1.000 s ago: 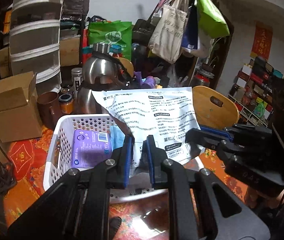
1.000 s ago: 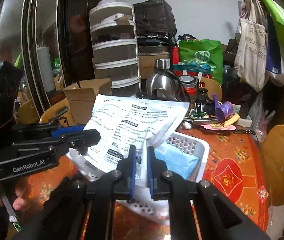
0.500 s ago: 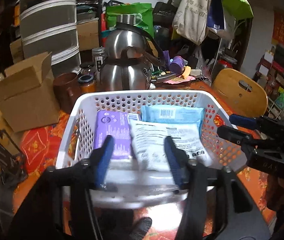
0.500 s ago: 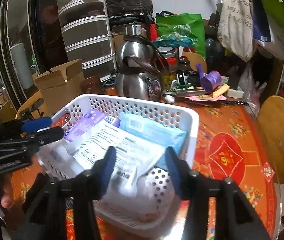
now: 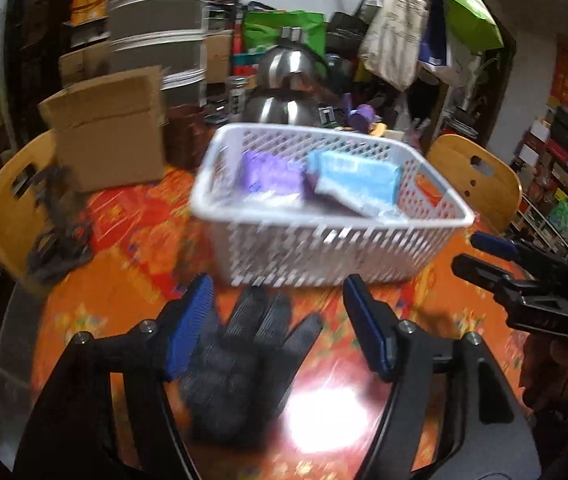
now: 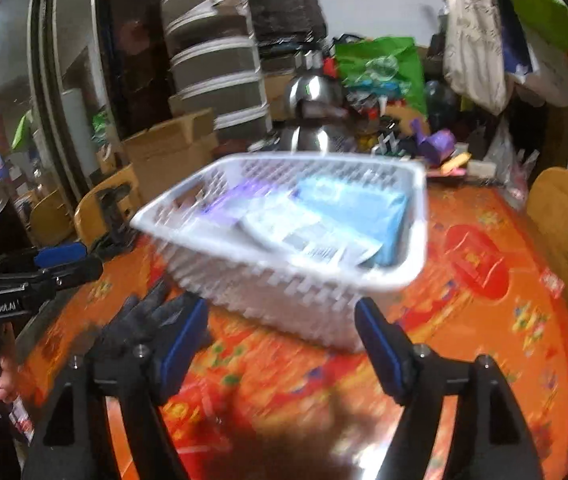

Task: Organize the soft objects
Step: 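Withdraw both tools and grasp the black-grey knit gloves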

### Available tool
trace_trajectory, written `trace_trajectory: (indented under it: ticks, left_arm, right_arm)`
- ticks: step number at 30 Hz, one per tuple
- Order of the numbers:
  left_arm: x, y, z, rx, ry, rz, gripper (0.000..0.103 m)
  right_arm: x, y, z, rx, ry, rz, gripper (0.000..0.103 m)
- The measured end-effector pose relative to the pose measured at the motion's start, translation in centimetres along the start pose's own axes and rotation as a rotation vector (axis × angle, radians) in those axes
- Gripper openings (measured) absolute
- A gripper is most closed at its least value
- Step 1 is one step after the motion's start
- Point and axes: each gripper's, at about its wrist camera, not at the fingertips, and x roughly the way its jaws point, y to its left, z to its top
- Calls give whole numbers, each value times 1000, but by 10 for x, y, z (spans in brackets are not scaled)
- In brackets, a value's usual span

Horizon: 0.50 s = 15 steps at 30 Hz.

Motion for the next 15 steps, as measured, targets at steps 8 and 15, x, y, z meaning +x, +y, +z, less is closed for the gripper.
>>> trace_trajectory:
  ticks: [8, 15]
  left_arm:
    - [-29, 63, -77, -153, 1, 54, 73]
    - [19, 100, -93, -164, 114, 105, 73]
  right_arm:
    - [19, 42, -45, -6, 64, 29, 78]
    - [66, 71, -56, -1, 158, 23, 78]
